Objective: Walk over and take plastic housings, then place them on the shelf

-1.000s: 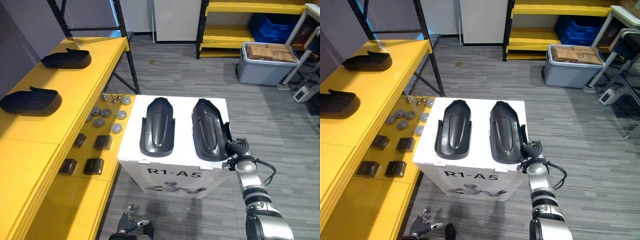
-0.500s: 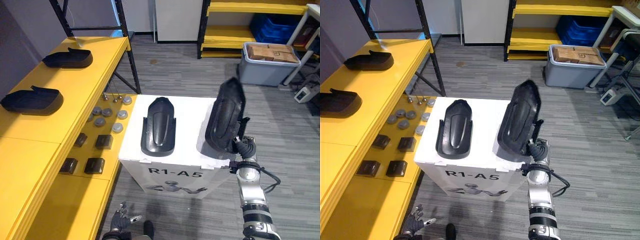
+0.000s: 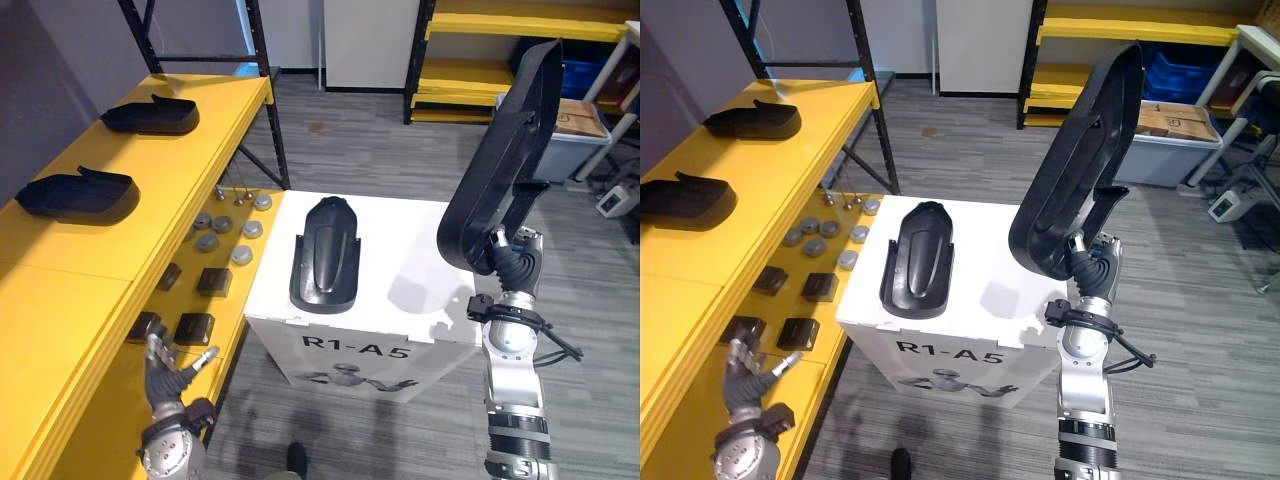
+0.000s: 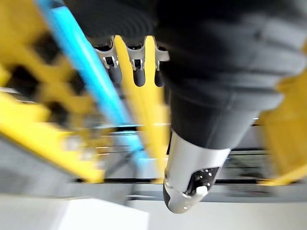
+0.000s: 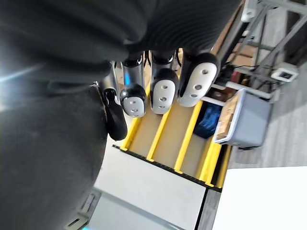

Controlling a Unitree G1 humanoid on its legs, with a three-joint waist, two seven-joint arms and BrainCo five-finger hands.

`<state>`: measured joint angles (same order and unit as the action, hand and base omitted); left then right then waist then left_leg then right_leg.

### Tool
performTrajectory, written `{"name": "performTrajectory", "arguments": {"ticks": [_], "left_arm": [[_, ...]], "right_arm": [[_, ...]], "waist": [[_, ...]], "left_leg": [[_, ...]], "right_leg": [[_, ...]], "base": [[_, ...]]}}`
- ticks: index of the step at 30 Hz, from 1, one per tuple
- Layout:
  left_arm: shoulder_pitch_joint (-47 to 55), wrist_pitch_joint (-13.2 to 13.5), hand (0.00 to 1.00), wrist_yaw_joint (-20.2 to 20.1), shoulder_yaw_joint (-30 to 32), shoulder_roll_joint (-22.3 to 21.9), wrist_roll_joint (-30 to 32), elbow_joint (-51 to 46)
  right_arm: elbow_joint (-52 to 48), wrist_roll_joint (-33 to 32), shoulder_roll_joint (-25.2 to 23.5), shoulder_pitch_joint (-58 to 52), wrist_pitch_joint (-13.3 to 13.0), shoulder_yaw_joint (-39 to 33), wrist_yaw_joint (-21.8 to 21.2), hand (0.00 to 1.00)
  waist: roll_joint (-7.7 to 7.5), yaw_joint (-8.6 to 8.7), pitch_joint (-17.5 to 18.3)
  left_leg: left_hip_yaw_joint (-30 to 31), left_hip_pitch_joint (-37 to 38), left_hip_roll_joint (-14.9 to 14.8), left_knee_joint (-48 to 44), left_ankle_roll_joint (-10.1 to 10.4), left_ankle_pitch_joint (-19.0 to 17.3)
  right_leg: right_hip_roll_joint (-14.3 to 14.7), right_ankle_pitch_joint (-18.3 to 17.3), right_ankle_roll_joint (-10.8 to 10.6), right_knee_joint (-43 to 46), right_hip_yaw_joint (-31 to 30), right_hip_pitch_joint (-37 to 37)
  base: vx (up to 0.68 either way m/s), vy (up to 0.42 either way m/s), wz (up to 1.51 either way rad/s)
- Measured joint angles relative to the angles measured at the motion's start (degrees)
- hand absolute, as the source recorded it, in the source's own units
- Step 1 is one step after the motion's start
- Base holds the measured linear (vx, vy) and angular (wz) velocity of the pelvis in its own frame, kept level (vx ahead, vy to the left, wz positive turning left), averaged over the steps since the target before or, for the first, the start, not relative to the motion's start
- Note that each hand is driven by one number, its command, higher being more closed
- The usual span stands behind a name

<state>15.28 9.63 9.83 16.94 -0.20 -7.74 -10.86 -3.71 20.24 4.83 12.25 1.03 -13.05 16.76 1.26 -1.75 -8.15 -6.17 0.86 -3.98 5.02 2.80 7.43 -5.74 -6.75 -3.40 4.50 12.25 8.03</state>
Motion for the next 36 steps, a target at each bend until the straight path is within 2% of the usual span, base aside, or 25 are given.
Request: {"name": "performTrajectory", "arguments": {"ticks": [3, 6, 9, 14, 24, 32, 36], "left_arm": [[-1.58, 0.97, 0.00, 0.15, -1.92, -0.13, 0.20, -6.77], [-5.18, 1.57, 0.00, 0.09, -8.46, 0.11, 1.21, -11.67], [-8.53, 1.73, 0.00, -0.40, -16.64, 0.62, 2.35, -12.82], [-16.09, 1.72, 0.00, -1.42, -24.69, 1.33, 3.51, -9.73], [-22.24, -1.89, 0.00, -1.44, -29.82, 2.37, 1.82, -0.33], [-24.01, -3.80, 0.00, -1.46, -32.18, 3.14, -4.66, 3.78], [-24.03, -3.94, 0.00, -1.48, -32.65, 3.34, -7.11, 4.97]], "right_arm": [[0.00, 1.25, -0.11, -0.39, 0.00, 1.51, -0.87, 1.00], [-0.02, 2.44, -0.09, -0.49, 0.00, 3.23, -2.27, 1.00], [-0.02, 3.13, -0.08, -0.44, 0.01, 6.51, -2.83, 1.00], [-0.02, 4.18, -0.08, 0.31, 0.01, 11.36, -3.88, 1.00], [-0.03, 8.21, -0.23, 4.08, 0.05, 16.56, -4.59, 1.00], [-0.02, 16.41, 0.04, 4.08, 0.19, 18.77, -4.67, 1.00], [0.17, 17.34, 1.12, 4.07, 0.20, 20.27, -4.63, 1.00]], "waist": [[0.03, 0.03, 0.66], [0.07, 0.45, 0.93], [0.12, 0.79, 1.35], [0.41, 1.04, 2.14], [0.56, 1.75, 2.37], [0.62, 2.56, 2.53], [0.63, 3.15, 2.56]], "left_leg": [[0.24, 0.04, 0.10, 0.01, -0.11, 0.24], [1.25, 0.05, 0.20, 0.03, -0.29, 0.70], [1.35, 0.04, 0.19, 0.22, -0.36, 0.96], [1.30, -0.05, 0.08, 0.23, -0.36, 1.32], [0.95, -0.72, -0.21, 0.03, -0.27, 1.68], [-0.05, -1.08, -0.54, 0.03, -0.44, 2.04], [-0.09, -1.19, -0.52, 0.16, -0.67, 2.29]], "right_leg": [[0.01, 0.00, -0.01, 0.05, 0.31, 0.18], [0.02, -0.01, -0.02, 0.32, 1.15, 0.20], [0.02, -0.02, -0.03, 0.86, 1.16, -0.05], [0.13, 0.13, -0.06, 1.15, 0.97, -0.41], [0.46, 0.51, 0.26, 1.12, 0.61, -1.27], [0.73, 1.36, 0.59, 0.98, -0.63, -2.27], [0.71, 1.71, 0.51, 0.95, -0.71, -2.44]], "base": [[-0.04, 0.002, 0.07], [-0.07, -0.001, 0.15], [-0.05, 0.008, 0.02], [-0.04, 0.006, -0.01], [0.00, 0.001, -0.01], [-0.02, 0.006, -0.06], [-0.05, 0.014, -0.02]]}}
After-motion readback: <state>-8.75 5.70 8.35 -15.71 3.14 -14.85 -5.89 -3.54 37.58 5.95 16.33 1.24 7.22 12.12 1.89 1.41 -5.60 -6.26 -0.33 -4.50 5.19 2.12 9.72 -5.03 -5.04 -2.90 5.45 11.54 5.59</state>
